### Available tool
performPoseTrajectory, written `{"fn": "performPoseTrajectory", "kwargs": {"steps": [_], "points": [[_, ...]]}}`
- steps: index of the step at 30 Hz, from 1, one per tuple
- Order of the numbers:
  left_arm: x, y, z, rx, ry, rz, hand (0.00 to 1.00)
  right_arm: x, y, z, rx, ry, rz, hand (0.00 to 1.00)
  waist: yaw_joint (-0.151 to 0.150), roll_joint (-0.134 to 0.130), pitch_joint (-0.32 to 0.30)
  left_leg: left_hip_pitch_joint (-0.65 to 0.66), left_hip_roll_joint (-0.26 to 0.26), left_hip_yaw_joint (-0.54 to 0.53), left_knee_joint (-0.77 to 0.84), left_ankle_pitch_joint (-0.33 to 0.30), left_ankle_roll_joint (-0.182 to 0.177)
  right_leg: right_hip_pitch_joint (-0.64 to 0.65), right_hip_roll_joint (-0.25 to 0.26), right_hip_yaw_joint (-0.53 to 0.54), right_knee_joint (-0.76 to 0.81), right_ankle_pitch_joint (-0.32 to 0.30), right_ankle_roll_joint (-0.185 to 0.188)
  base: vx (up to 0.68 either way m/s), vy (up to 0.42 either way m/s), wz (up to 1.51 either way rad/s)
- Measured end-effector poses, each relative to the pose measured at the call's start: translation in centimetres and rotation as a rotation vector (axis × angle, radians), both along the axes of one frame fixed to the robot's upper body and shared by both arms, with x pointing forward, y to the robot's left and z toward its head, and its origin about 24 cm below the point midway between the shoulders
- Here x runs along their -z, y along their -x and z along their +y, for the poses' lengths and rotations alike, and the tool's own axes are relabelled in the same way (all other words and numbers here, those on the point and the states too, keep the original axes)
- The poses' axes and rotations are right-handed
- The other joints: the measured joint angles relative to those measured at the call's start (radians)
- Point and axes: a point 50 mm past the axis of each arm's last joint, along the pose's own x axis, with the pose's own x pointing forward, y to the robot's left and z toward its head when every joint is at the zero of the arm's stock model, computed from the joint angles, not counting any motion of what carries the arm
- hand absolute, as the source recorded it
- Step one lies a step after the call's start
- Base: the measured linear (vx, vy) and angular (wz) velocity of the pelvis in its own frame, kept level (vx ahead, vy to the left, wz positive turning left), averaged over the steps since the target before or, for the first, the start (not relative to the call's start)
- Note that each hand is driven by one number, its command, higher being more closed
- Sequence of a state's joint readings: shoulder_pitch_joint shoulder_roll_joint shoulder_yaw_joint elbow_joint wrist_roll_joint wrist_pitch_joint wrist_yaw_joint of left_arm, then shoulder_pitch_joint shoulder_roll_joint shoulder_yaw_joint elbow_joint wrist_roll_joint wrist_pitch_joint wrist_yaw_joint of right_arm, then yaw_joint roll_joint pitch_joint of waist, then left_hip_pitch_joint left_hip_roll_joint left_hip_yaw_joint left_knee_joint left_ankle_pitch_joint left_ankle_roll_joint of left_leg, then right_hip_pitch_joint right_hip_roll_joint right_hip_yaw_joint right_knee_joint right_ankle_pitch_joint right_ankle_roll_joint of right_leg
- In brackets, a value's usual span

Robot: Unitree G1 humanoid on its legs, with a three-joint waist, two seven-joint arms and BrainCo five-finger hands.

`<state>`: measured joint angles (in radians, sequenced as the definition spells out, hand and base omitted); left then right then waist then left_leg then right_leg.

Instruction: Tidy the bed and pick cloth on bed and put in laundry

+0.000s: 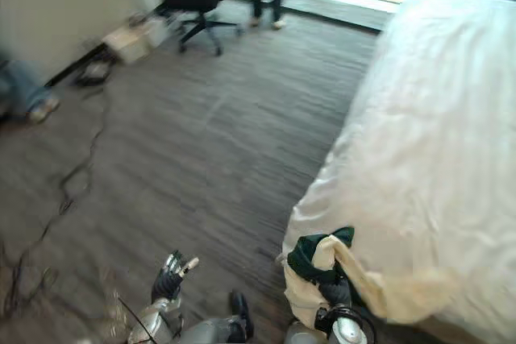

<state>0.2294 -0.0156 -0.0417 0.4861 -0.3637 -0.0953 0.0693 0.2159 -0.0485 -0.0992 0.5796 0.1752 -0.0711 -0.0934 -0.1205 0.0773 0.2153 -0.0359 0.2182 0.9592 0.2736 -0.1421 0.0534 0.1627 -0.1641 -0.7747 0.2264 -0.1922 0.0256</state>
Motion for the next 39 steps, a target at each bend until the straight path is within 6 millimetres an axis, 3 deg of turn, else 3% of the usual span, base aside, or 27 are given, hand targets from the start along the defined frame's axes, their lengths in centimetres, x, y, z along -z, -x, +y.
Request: {"fn": "performPoseTrajectory", "kwargs": {"steps": [2,4,6,7,8,9,10,11,13,16,18,20,21,22,23,25,27,28,30,32,35,39], "points": [[0.4,1.2,0.7,-0.006,-0.016,0.03,0.0,0.0,-0.3,0.3,-0.012,-0.007,0.0,1.0,0.031,-0.013,-0.001,0.01,-0.056,-0.057,-0.042,0.002,0.008,0.032,-0.042,-0.077,0.042,-0.008,0.014,0.06,0.207,1.5],[0.7,2.5,1.3,-0.019,-0.029,0.061,0.0,-0.3,-1.4,0.7,-0.035,-0.012,-0.024,1.0,0.043,-0.015,-0.001,0.006,-0.108,-0.117,-0.078,0.001,0.028,0.042,-0.089,-0.14,0.109,-0.014,0.023,0.06,0.194,1.1],[0.7,3.0,1.6,-0.025,-0.034,0.069,0.0,-0.2,-1.9,1.1,-0.055,-0.018,-0.019,1.0,0.064,-0.016,0.0,-0.002,-0.148,-0.19,-0.081,-0.014,0.053,0.042,-0.165,-0.197,0.251,-0.015,0.035,0.1,0.182,1.14],[0.2,3.0,1.7,-0.027,-0.036,0.047,0.0,-0.1,-1.9,1.4,-0.067,-0.02,-0.014,1.0,0.074,-0.023,0.003,-0.004,-0.182,-0.273,-0.075,-0.027,0.073,0.039,-0.229,-0.202,0.398,0.006,0.01,0.2,0.179,2.02],[-0.4,2.9,1.9,-0.021,-0.045,0.016,0.0,0.1,-1.5,1.8,-0.074,-0.028,-0.002,1.0,0.072,-0.029,0.005,-0.003,-0.2,-0.369,-0.061,-0.035,0.089,0.015,-0.268,-0.141,0.523,0.044,-0.065,0.29,0.151,2.79],[-1.0,2.5,1.9,-0.02,-0.049,-0.016,0.0,0.3,-1.0,2.2,-0.073,-0.04,0.015,1.0,0.077,-0.028,0.004,-0.017,-0.209,-0.476,-0.05,-0.038,0.093,-0.045,-0.205,0.031,0.533,-0.042,-0.052,0.27,0.07,2.63],[-1.2,2.4,2.1,-0.03,-0.055,-0.025,0.0,0.3,-1.0,2.5,-0.074,-0.048,0.011,1.0,0.08,-0.026,0.004,-0.025,-0.215,-0.536,-0.052,-0.031,0.098,-0.081,-0.156,0.122,0.516,-0.079,-0.054,0.27,0.015,2.69],[-1.3,2.3,2.4,-0.046,-0.062,-0.032,0.0,0.2,-1.2,2.9,-0.077,-0.057,0.001,1.0,0.077,-0.026,0.004,-0.027,-0.235,-0.638,-0.066,-0.007,0.11,-0.149,-0.059,0.305,0.476,-0.128,-0.045,0.21,-0.005,2.25],[-1.2,2.4,2.2,-0.046,-0.056,-0.025,0.0,-0.2,-1.1,2.8,-0.072,-0.056,-0.023,1.0,0.082,-0.027,0.005,-0.018,-0.27,-0.786,-0.081,0.013,0.109,-0.209,0.007,0.471,0.406,-0.161,-0.025,0.25,-0.019,2.62],[-0.8,2.7,1.9,-0.035,-0.05,-0.004,0.0,-0.5,-1.4,2.8,-0.061,-0.059,-0.045,1.0,0.098,-0.028,0.007,0.006,-0.324,-0.988,-0.083,0.028,0.092,-0.311,0.064,0.66,0.371,-0.168,-0.011,0.27,-0.038,2.3],[-1.0,2.3,1.2,-0.024,-0.036,-0.018,0.0,-0.8,-0.8,3.0,-0.061,-0.065,-0.06,1.0,0.106,-0.031,0.006,0.019,-0.362,-1.168,-0.08,0.041,0.074,-0.384,0.156,0.898,0.365,-0.173,-0.002,0.23,-0.13,2.48],[-1.1,2.2,0.9,-0.034,-0.025,-0.027,0.0,-1.2,-0.5,3.4,-0.068,-0.076,-0.081,1.0,0.116,-0.051,0.01,0.019,-0.397,-1.255,-0.061,0.017,0.045,-0.401,0.158,0.998,0.3,-0.139,0.026,0.15,-0.217,1.95],[-1.3,2.5,1.2,-0.037,-0.032,-0.03,0.0,-1.4,-0.2,4.4,-0.074,-0.101,-0.092,1.0,0.13,-0.096,0.013,0.0,-0.409,-1.211,-0.006,-0.05,0.04,-0.385,0.107,1.01,0.205,-0.024,0.032,0.11,-0.248,1.62],[-1.0,2.7,1.2,-0.037,-0.03,-0.015,0.0,-1.4,-0.2,4.4,-0.079,-0.102,-0.092,1.0,0.138,-0.095,0.028,-0.012,-0.39,-1.178,0.037,-0.073,0.019,-0.378,0.103,0.973,0.228,-0.022,0.043,0.1,-0.232,1.35],[-1.0,2.8,0.5,-0.042,-0.003,-0.014,0.0,-1.3,0.0,4.3,-0.093,-0.096,-0.085,1.0,0.141,-0.062,0.02,-0.053,-0.353,-1.167,0.096,-0.104,-0.005,-0.362,0.112,0.917,0.211,-0.034,0.027,0.08,-0.157,1.09],[-1.2,3.0,-0.5,-0.05,0.034,-0.021,0.0,-1.5,-0.2,4.3,-0.111,-0.091,-0.091,1.0,0.158,-0.039,0.018,-0.098,-0.313,-1.146,0.13,-0.122,-0.016,-0.357,0.108,0.846,0.189,-0.03,0.021,0.08,-0.088,1.11],[-1.6,2.2,-1.0,-0.033,0.072,-0.056,0.0,-1.6,-0.1,4.1,-0.109,-0.086,-0.093,1.0,0.151,-0.018,0.026,-0.157,-0.191,-0.961,0.181,-0.131,-0.039,-0.322,0.087,0.704,0.166,-0.026,0.017,0.13,-0.077,1.59],[-1.7,2.0,-1.0,-0.033,0.074,-0.059,0.0,-1.6,-0.1,4.1,-0.107,-0.085,-0.093,1.0,0.153,-0.017,0.026,-0.159,-0.159,-0.894,0.182,-0.131,-0.04,-0.306,0.079,0.672,0.159,-0.026,0.016,0.14,-0.012,1.57],[-1.8,1.6,-1.1,-0.025,0.077,-0.071,0.0,-2.1,-0.3,4.0,-0.1,-0.08,-0.118,1.0,0.155,-0.02,0.032,-0.111,-0.078,-0.643,0.154,-0.126,-0.034,-0.224,0.043,0.583,0.128,-0.028,0.017,0.14,0.098,1.3],[-1.9,1.4,-1.3,-0.01,0.078,-0.079,0.0,-2.2,-0.9,3.9,-0.101,-0.075,-0.133,1.0,0.165,-0.022,0.026,-0.089,-0.105,-0.614,0.13,-0.11,-0.035,-0.19,0.015,0.567,0.112,-0.04,0.038,0.13,0.175,0.72],[-1.2,1.1,-1.3,0.053,0.051,-0.051,0.0,-1.9,-1.5,4.1,-0.09,-0.087,-0.127,1.0,0.161,-0.038,0.016,-0.086,-0.177,-0.665,0.084,-0.084,-0.015,-0.131,-0.025,0.502,0.027,-0.015,0.077,0.09,0.157,0.78],[-0.8,1.0,-0.8,0.123,0.001,-0.029,0.0,-0.9,-1.1,3.9,-0.055,-0.107,-0.073,1.0,0.161,-0.049,0.008,-0.053,-0.235,-0.744,0.021,-0.045,-0.008,-0.054,-0.05,0.436,0.0,0.037,0.079,0.08,0.126,0.89]]}}
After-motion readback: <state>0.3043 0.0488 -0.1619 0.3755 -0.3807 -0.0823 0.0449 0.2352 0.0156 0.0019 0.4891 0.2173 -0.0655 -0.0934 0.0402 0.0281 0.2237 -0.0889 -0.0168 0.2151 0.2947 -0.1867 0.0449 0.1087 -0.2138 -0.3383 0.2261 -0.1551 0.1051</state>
